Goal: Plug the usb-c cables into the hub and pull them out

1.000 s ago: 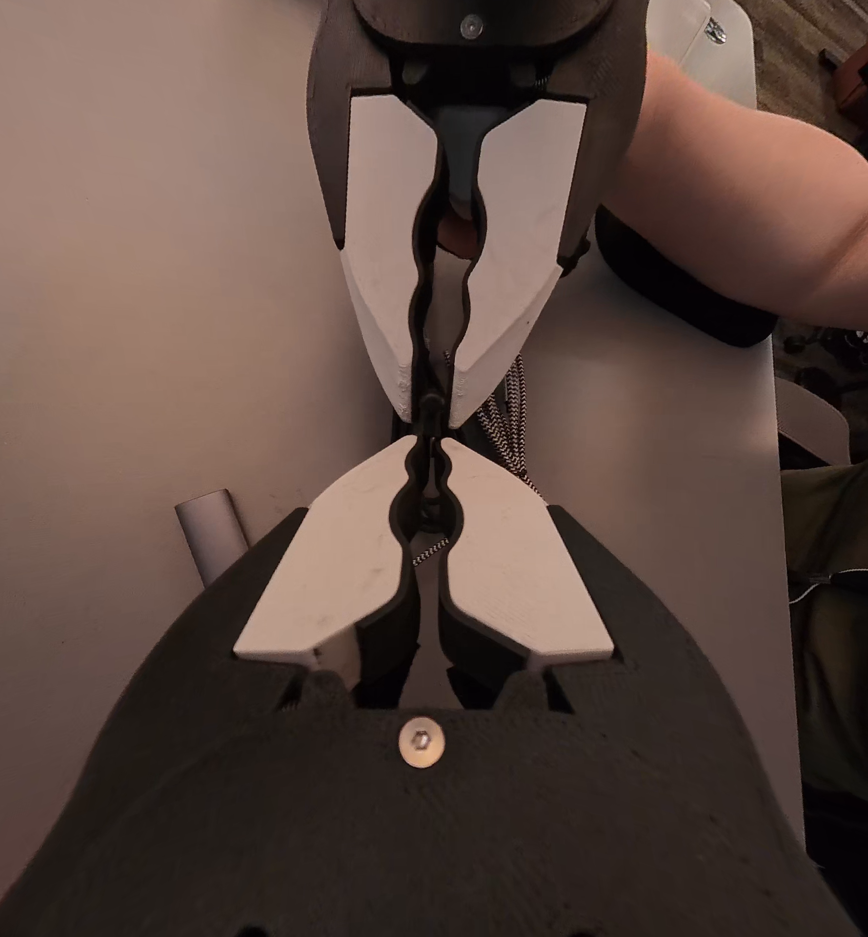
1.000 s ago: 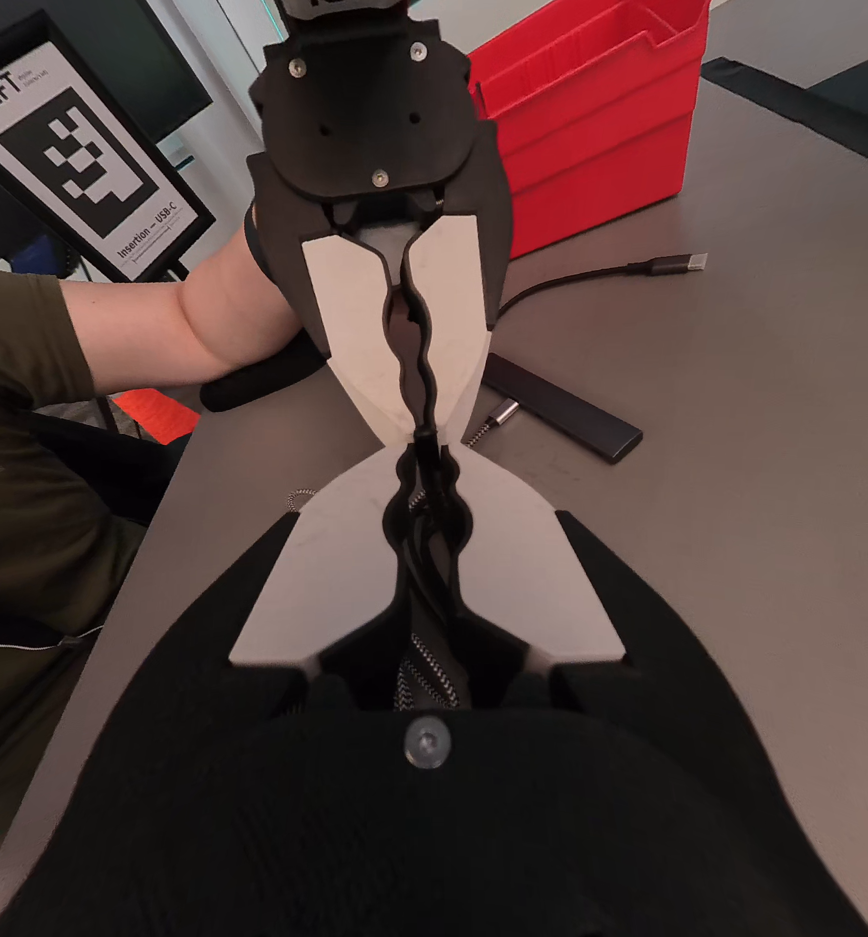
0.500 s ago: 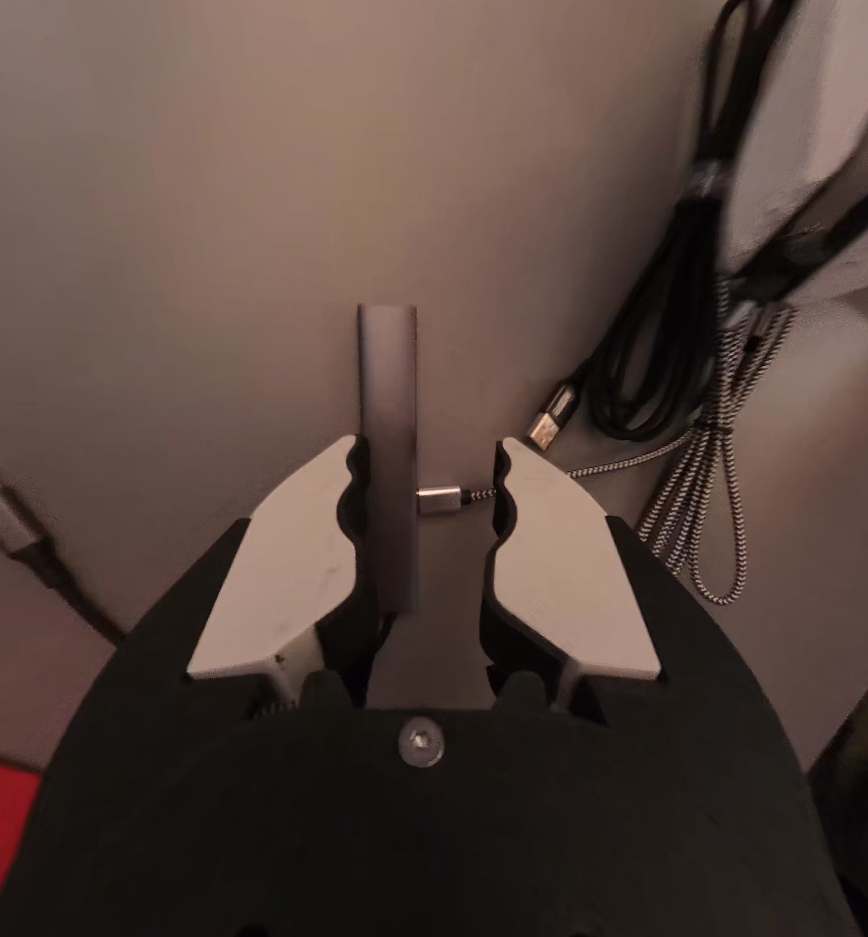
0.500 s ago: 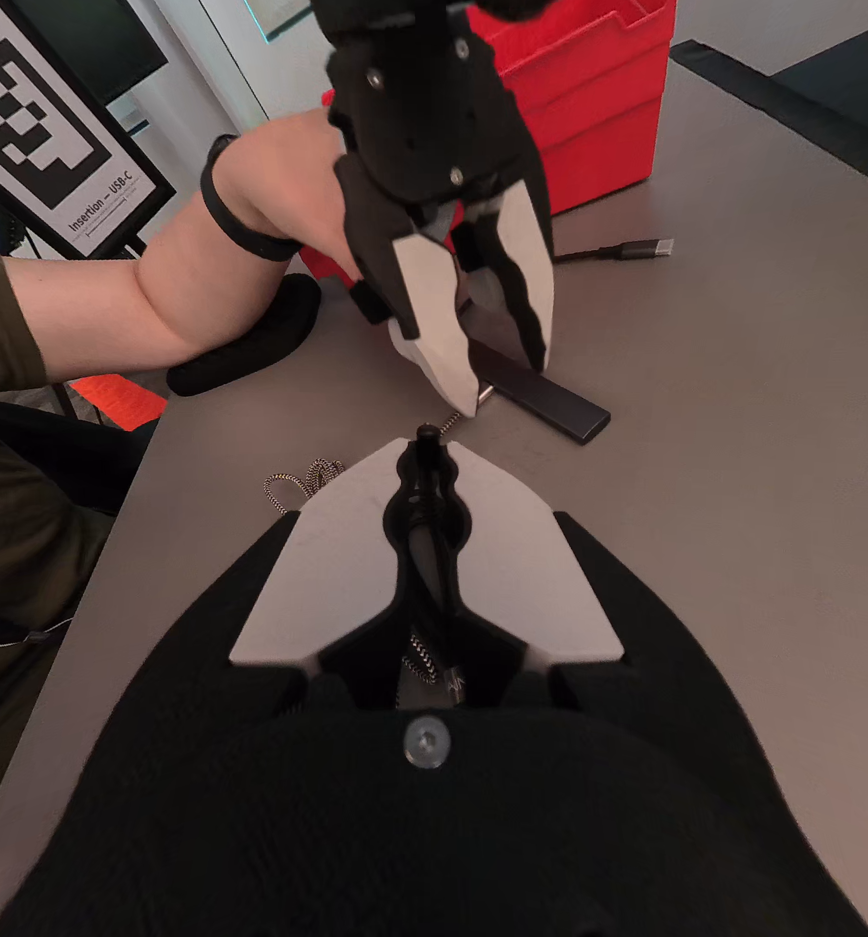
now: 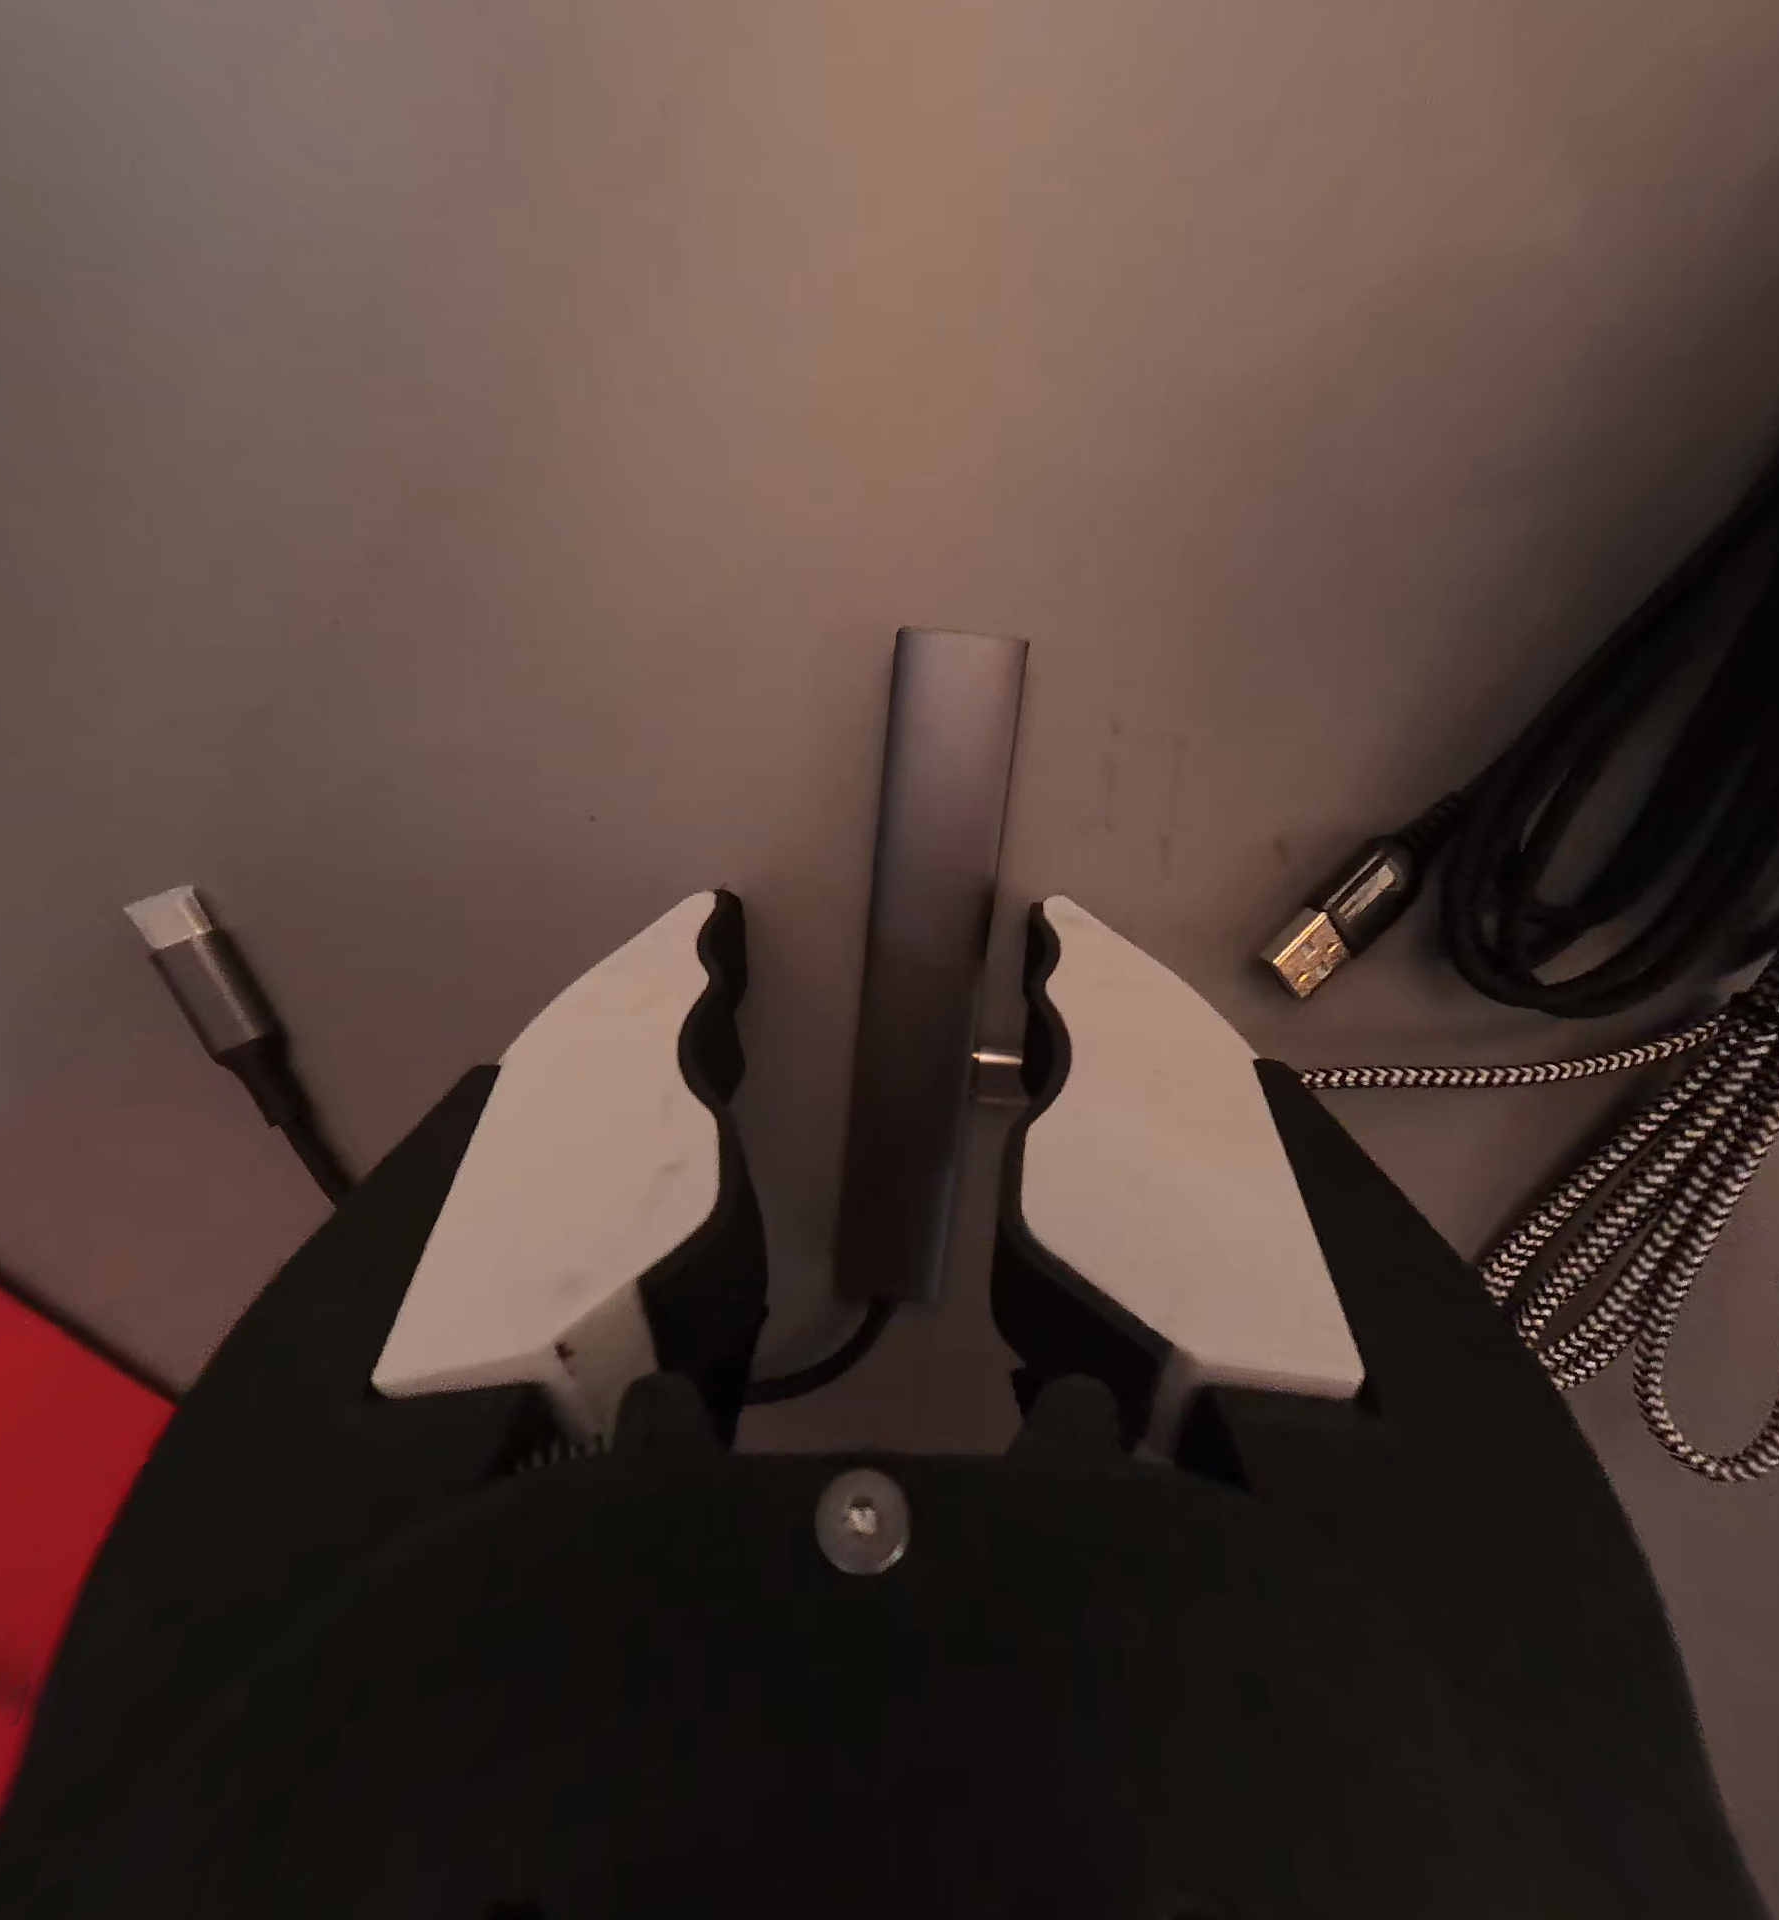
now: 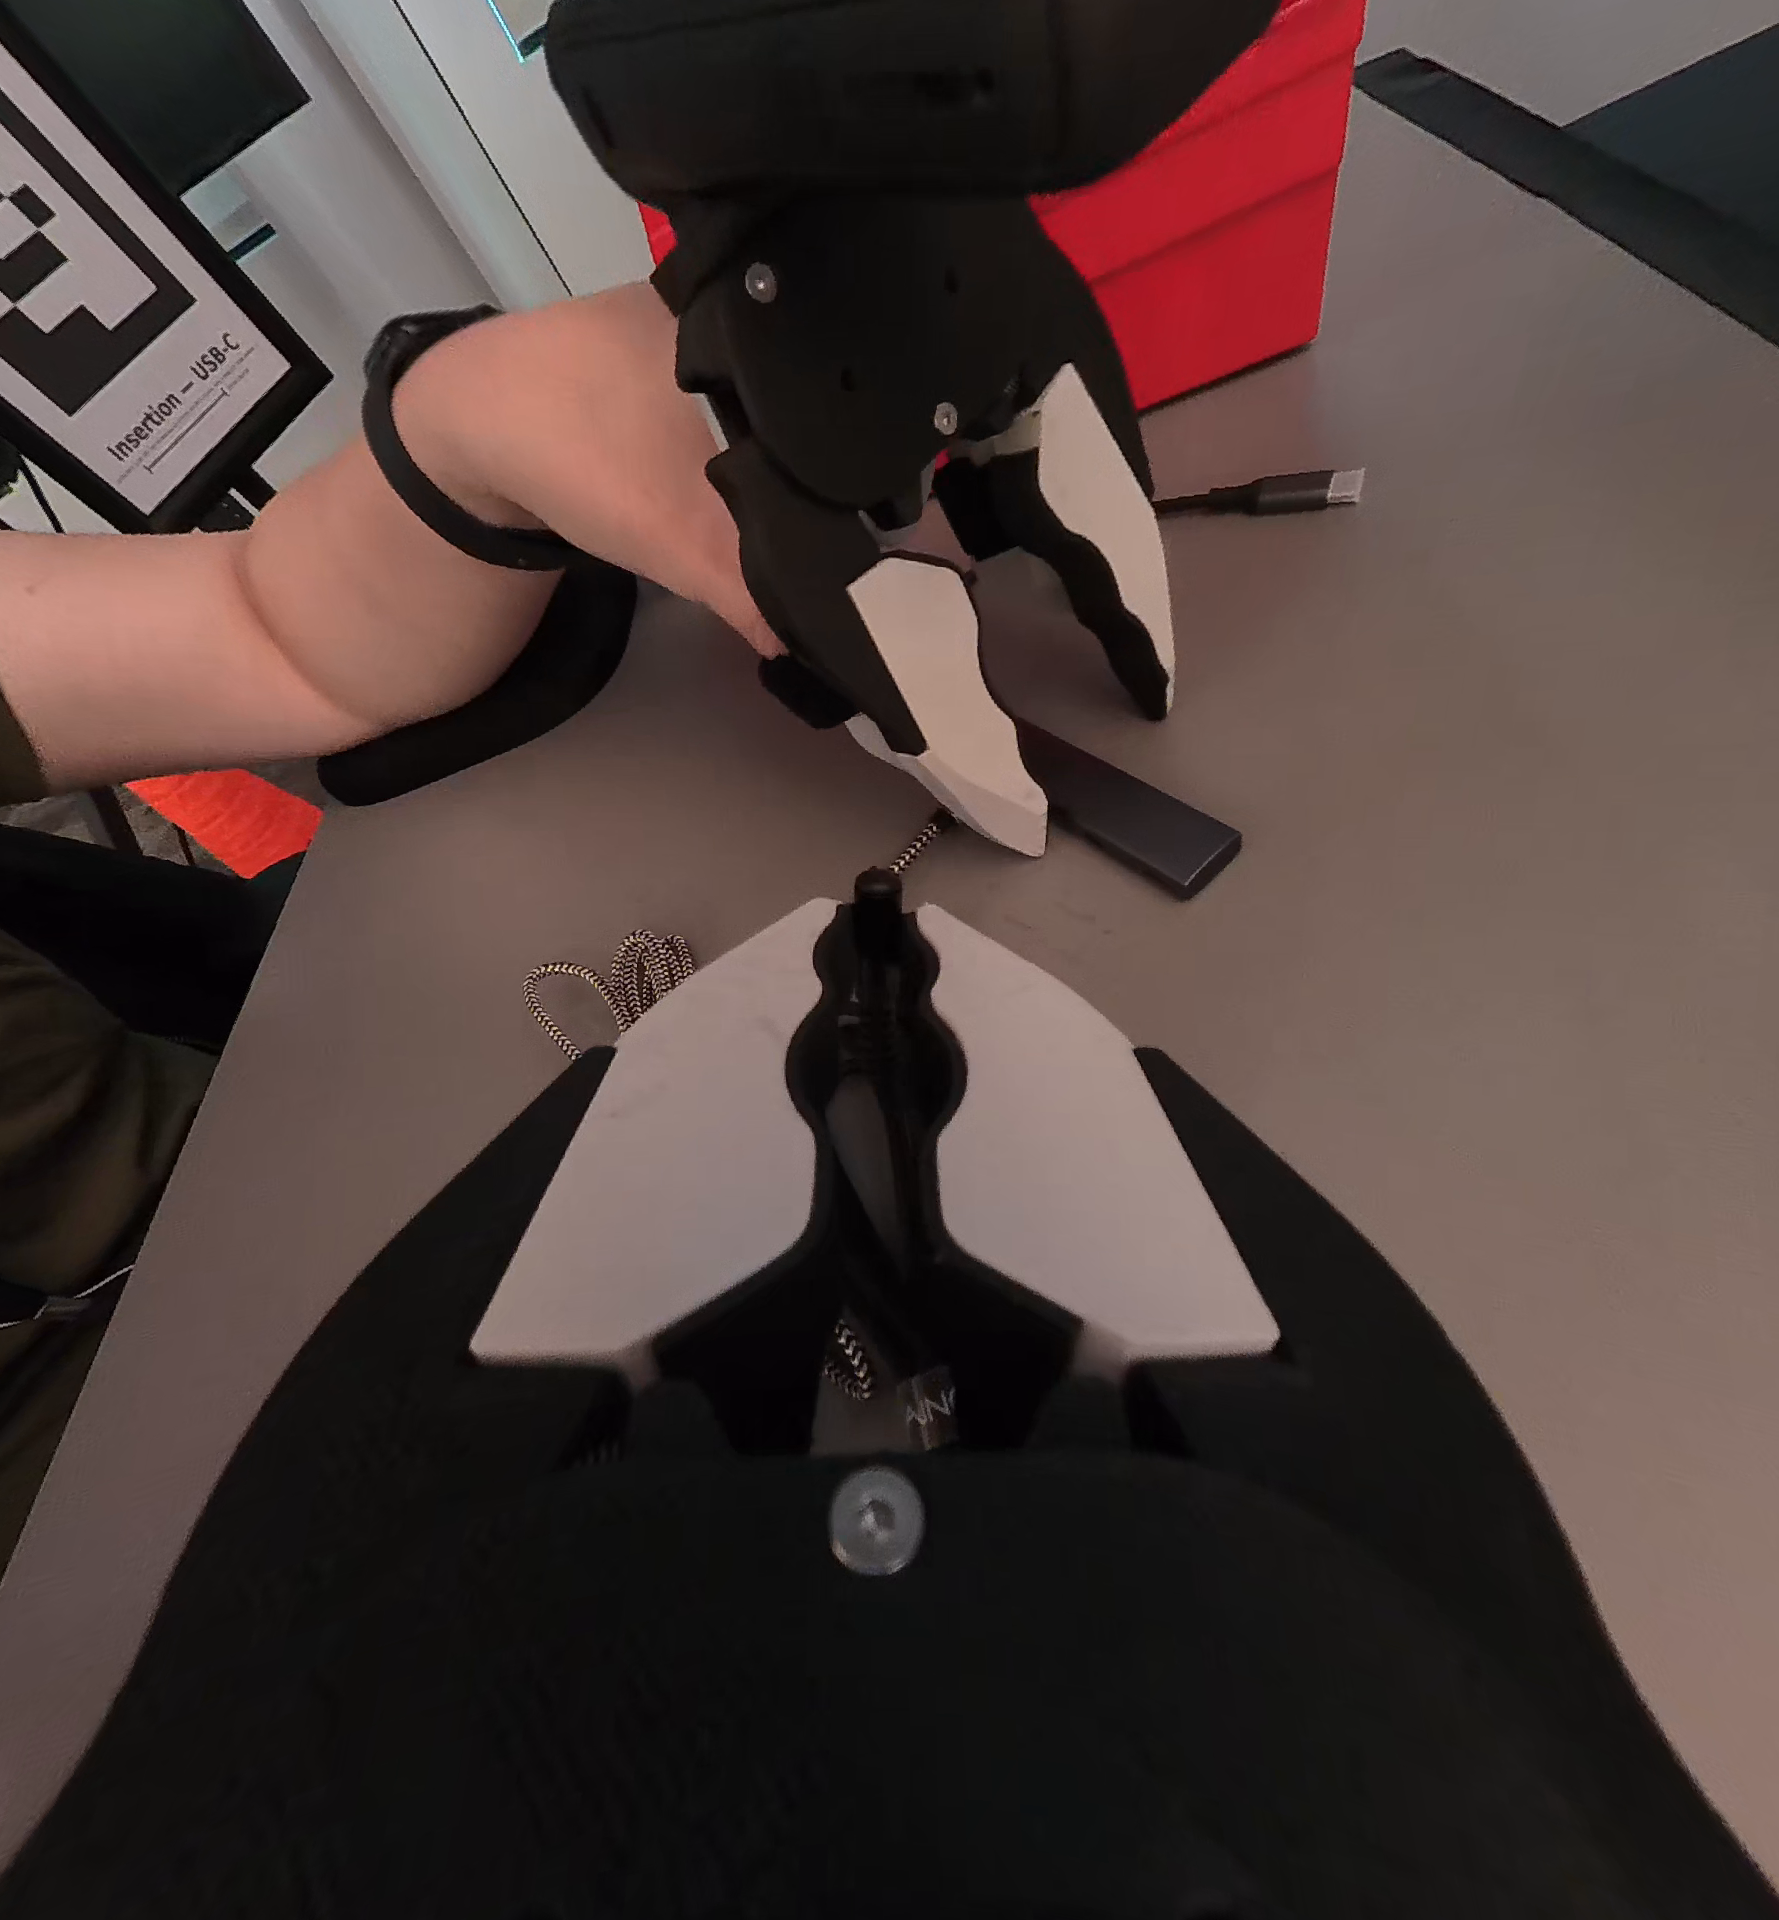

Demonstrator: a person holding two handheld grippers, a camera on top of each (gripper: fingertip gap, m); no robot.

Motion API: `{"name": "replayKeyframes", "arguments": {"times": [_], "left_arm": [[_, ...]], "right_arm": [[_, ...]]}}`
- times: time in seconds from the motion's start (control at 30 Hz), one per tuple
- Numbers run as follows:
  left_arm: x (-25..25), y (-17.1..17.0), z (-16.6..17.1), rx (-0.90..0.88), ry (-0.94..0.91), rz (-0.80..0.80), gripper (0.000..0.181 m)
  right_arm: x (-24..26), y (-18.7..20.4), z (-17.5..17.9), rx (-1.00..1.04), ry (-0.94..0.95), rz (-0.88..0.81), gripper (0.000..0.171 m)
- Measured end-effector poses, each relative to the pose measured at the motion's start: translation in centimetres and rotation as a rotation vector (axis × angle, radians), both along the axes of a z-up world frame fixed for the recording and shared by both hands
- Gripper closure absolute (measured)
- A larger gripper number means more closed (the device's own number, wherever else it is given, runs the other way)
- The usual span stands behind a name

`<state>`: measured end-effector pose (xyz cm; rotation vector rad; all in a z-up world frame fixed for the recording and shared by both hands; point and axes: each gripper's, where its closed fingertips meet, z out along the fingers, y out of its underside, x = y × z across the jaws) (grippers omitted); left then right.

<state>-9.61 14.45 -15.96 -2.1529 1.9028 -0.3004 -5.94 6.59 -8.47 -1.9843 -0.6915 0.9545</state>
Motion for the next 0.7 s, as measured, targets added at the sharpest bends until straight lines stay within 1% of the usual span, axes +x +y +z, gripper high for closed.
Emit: {"name": "replayKeyframes", "arguments": {"times": [0.13,0.2,0.3,0.4,0.47,0.57,0.63,0.7], "left_arm": [[0.0,0.0,0.0,0.002,-0.013,-0.019,0.130],[0.0,-0.6,0.1,-0.014,-0.011,-0.085,0.160],[0.0,-0.7,0.1,0.027,0.018,-0.128,0.160],[-0.1,0.1,0.8,0.154,0.041,-0.155,0.160],[0.8,0.2,2.9,0.185,-0.066,-0.138,0.160],[2.1,-0.7,7.2,0.176,-0.282,-0.135,0.160],[2.9,-2.5,10.3,0.163,-0.431,-0.196,0.160],[3.7,-4.6,12.9,0.158,-0.578,-0.244,0.160]], "right_arm": [[-0.1,0.0,-0.2,-0.004,-0.011,0.004,0.162],[-0.1,0.0,-0.3,-0.008,-0.015,0.004,0.162],[0.2,0.1,-0.5,-0.016,-0.014,-0.008,0.162],[0.7,0.3,-0.4,-0.018,-0.006,-0.037,0.162],[1.5,0.8,-0.2,-0.014,-0.008,-0.083,0.162],[3.0,1.9,0.0,-0.027,-0.001,-0.200,0.162],[3.7,2.5,0.3,-0.033,0.003,-0.265,0.162],[3.4,2.7,0.9,-0.030,0.013,-0.292,0.162]]}}
